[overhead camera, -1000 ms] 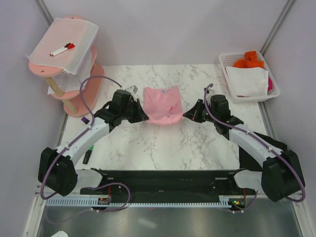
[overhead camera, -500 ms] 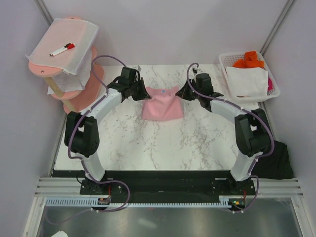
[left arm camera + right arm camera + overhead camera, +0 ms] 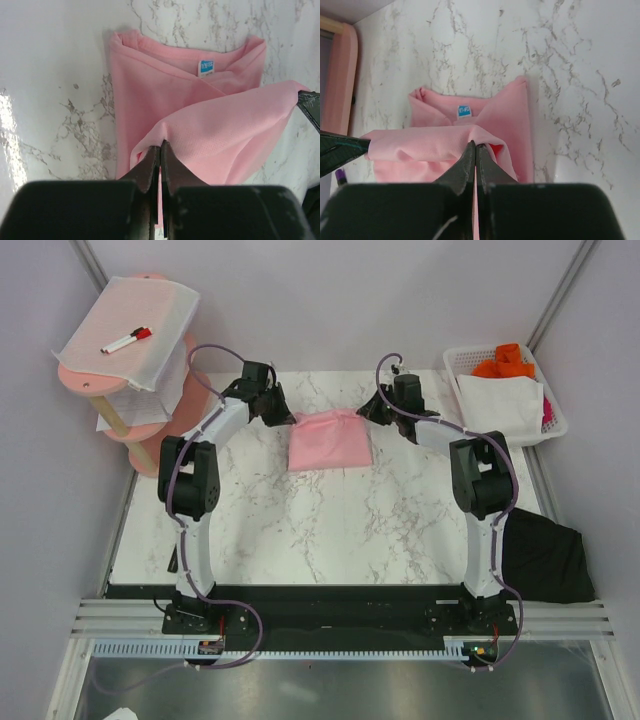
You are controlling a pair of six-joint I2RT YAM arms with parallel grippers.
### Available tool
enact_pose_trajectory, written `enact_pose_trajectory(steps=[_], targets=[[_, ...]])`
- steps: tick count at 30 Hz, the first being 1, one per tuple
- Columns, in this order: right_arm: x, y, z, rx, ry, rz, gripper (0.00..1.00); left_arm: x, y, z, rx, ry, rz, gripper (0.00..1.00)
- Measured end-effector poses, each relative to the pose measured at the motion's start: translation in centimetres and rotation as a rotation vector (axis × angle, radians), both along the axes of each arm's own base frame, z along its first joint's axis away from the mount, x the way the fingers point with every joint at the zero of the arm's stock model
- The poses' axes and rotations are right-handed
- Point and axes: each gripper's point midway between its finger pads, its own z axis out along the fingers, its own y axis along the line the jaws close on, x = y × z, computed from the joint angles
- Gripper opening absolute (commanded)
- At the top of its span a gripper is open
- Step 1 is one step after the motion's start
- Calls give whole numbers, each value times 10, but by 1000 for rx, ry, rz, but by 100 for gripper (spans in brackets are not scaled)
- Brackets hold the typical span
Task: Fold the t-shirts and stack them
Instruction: Fold the long partially folded tshirt into a neat square, then smooth out wrinkles on the folded tshirt
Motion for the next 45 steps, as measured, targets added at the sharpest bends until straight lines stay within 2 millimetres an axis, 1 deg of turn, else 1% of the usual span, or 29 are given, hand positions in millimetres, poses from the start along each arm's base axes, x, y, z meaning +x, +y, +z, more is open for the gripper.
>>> enact_pose_trajectory(steps=[1, 2, 3, 4, 5, 6, 7, 8, 9, 10, 11, 13, 14, 16, 18, 19, 20, 21, 22, 23, 25, 27, 30, 32, 33, 34, 37, 40, 45], targets=[[5, 0, -7, 1, 5, -3, 3, 4, 1, -7, 2, 10, 3, 2], [9, 0, -15, 0, 13, -7, 6, 7, 2, -13, 3, 17, 6, 5], [14, 0, -24, 1, 22, -11, 8, 12, 3, -21, 5, 27, 10, 14], [18, 0, -30, 2, 31, -14, 11, 14, 4, -27, 6, 34, 12, 33], [21, 0, -39, 2, 41, -16, 18, 17, 5, -33, 8, 45, 14, 65], [25, 0, -46, 3, 49, -18, 29, 20, 6, -38, 8, 49, 13, 74], [28, 0, -53, 2, 56, -20, 41, 23, 7, -41, 7, 52, 12, 79], [29, -1, -57, 3, 61, -23, 64, 26, 8, -42, 3, 54, 15, 94], [29, -2, -61, 1, 68, -26, 77, 26, 10, -44, 3, 58, 18, 98], [28, -3, -63, 7, 74, -31, 88, 26, 12, -45, 7, 60, 18, 99], [29, -5, -55, 6, 34, -31, 98, 26, 13, -43, 5, 58, 21, 100], [20, -11, -46, -5, 10, -42, 98, 26, 15, -37, 1, 34, 24, 100], [12, -16, -40, -12, 4, -48, 98, 20, 17, -36, 1, 30, 26, 100], [0, -21, -25, -19, -20, -55, 98, 4, 18, -28, 0, 24, 22, 100], [-8, -24, -1, -12, -58, -54, 98, -15, 16, -14, -2, 6, 12, 100], [-9, -24, 12, -3, -84, -50, 95, -22, 14, -5, -5, -16, 5, 99], [-9, -22, 25, 9, -112, -43, 80, -27, 10, 4, -10, -41, -3, 90], [-9, -20, 38, 23, -142, -32, 59, -31, 5, 14, -16, -69, -14, 78], [-9, -16, 48, 42, -169, -21, 29, -34, 1, 22, -24, -94, -22, 54], [-9, -13, 55, 61, -188, -6, 0, -35, -5, 32, -34, -128, -35, 3], [-11, -4, 59, 105, -190, 21, 0, -35, -18, 46, -67, -177, -62, 2], [-13, 7, 55, 154, -172, 46, 0, -33, -32, 53, -107, -209, -104, 2], [-13, 26, 35, 248, -121, 96, 0, -29, -50, 49, -183, -206, -162, 2], [-14, 38, 11, 313, -62, 124, 0, -26, -61, 36, -241, -186, -191, 2], [-15, 43, -2, 343, -28, 132, 0, -27, -69, 23, -295, -160, -212, 2], [-17, 46, -13, 364, 2, 137, 0, -27, -70, 19, -306, -150, -216, 2], [-25, 55, -41, 428, 88, 155, 0, -39, -79, -8, -391, -81, -232, 2], [-23, 61, -42, 472, 107, 173, 0, -48, -85, -27, -458, -31, -243, 2], [-14, 66, -22, 514, 66, 194, 0, -56, -90, -43, -516, 7, -244, 2]])
